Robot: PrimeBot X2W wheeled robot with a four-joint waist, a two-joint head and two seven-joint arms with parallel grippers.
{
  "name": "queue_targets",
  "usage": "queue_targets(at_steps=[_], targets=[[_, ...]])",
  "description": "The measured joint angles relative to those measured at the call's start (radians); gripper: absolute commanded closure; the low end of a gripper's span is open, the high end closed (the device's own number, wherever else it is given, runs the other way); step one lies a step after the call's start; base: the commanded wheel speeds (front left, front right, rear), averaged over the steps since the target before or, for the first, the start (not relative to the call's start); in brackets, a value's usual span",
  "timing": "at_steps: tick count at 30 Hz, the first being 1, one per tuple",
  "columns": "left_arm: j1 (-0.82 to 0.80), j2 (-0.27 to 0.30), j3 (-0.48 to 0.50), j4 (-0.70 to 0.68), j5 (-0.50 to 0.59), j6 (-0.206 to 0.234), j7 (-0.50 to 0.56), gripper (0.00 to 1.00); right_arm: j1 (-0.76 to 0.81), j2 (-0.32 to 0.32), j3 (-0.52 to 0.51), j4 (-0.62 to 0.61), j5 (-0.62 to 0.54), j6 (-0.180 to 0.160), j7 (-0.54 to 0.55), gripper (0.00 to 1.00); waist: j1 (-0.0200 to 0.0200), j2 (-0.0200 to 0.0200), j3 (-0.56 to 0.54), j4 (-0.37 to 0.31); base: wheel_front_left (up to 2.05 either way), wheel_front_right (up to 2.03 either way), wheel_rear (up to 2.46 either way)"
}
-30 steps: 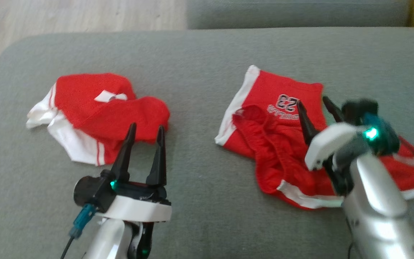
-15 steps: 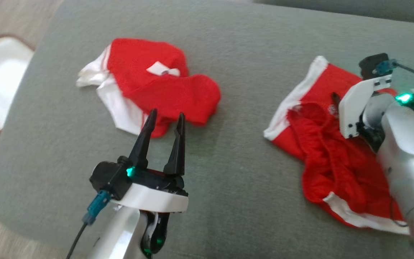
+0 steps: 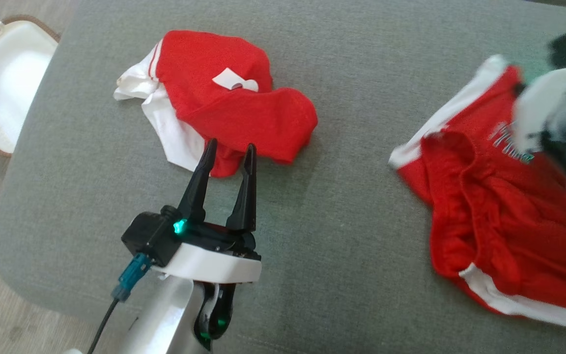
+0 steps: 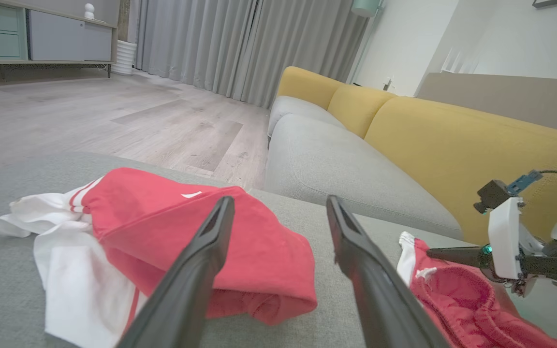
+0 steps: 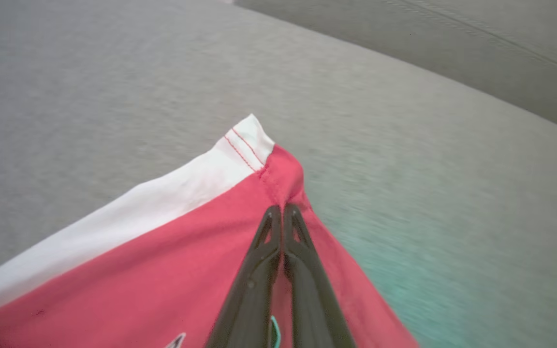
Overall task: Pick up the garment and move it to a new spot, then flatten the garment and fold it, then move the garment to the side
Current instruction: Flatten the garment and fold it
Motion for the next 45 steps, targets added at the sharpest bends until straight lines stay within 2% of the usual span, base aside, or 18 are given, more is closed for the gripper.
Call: queue_targets(at_steps=[6, 13, 14, 15, 21, 26, 30, 33, 34, 37, 38, 45], targets=[[-0.013, 0.0, -0.004, 0.0, 0.0, 0.0, 0.0, 0.0, -0.075, -0.085, -0.099, 0.119, -0.023, 0.0, -0.155, 1.0, -0.0001, 0.0, -0.002, -0.019, 0.0, 0.0, 0.0], [-0.014, 0.0, -0.007, -0.001, 0.0, 0.0, 0.0, 0.0, -0.187, -0.123, -0.248, 0.267, -0.151, 0.0, -0.335, 1.0, -0.0002, 0.0, -0.004, -0.025, 0.0, 0.0, 0.0], [-0.014, 0.0, -0.007, -0.001, 0.0, 0.0, 0.0, 0.0, -0.187, -0.123, -0.261, 0.275, -0.171, 0.0, -0.353, 0.73, -0.0002, 0.0, -0.004, -0.025, 0.0, 0.0, 0.0], [-0.014, 0.0, -0.007, -0.001, 0.0, 0.0, 0.0, 0.0, -0.187, -0.122, -0.276, 0.28, -0.189, 0.0, -0.358, 0.0, -0.0001, 0.0, -0.004, -0.025, 0.0, 0.0, 0.0], [-0.014, 0.0, 0.003, 0.0, 0.001, 0.0, 0.0, 0.0, -0.187, -0.104, -0.373, 0.291, -0.262, 0.0, -0.429, 0.0, -0.0001, 0.0, -0.021, -0.04, 0.0, 0.0, 0.0], [-0.011, 0.0, 0.032, 0.001, 0.014, 0.0, 0.0, 0.0, -0.179, -0.022, -0.407, 0.29, -0.295, 0.0, -0.552, 0.0, -0.0002, 0.0, -0.059, -0.072, 0.0, 0.0, 0.0], [0.001, 0.0, 0.063, 0.001, 0.027, -0.001, -0.001, 0.0, -0.128, 0.04, -0.432, 0.241, -0.291, 0.0, -0.601, 0.0, -0.0003, 0.0, -0.095, -0.116, 0.0, 0.0, 0.0], [0.022, 0.0, 0.085, 0.001, 0.042, -0.002, -0.001, 0.0, -0.055, 0.081, -0.44, 0.16, -0.272, 0.0, -0.61, 0.0, -0.0003, 0.0, -0.122, -0.156, 0.0, 0.0, 0.0], [0.036, 0.0, 0.098, 0.001, 0.049, -0.006, -0.001, 0.0, 0.016, 0.107, -0.445, 0.063, -0.256, 0.0, -0.611, 0.0, -0.0003, 0.0, -0.138, -0.186, 0.0, 0.0, 0.0], [0.049, 0.001, 0.113, 0.001, 0.065, -0.011, -0.001, 0.0, 0.135, 0.144, -0.456, -0.08, -0.224, 0.0, -0.611, 0.0, -0.0004, 0.0, -0.159, -0.229, 0.0, 0.0, 0.0], [0.049, 0.001, 0.113, 0.001, 0.065, -0.011, -0.001, 0.0, 0.135, 0.144, -0.456, -0.08, -0.224, 0.0, -0.611, 0.0, -0.0004, 0.0, -0.159, -0.229, 0.0, 0.0, 0.0], [0.056, 0.0, 0.132, 0.01, 0.091, -0.026, -0.001, 0.0, 0.459, 0.246, -0.492, -0.331, -0.204, 0.0, -0.611, 0.0, -0.0004, 0.0001, -0.194, -0.32, 0.0, 0.0, 0.0]])
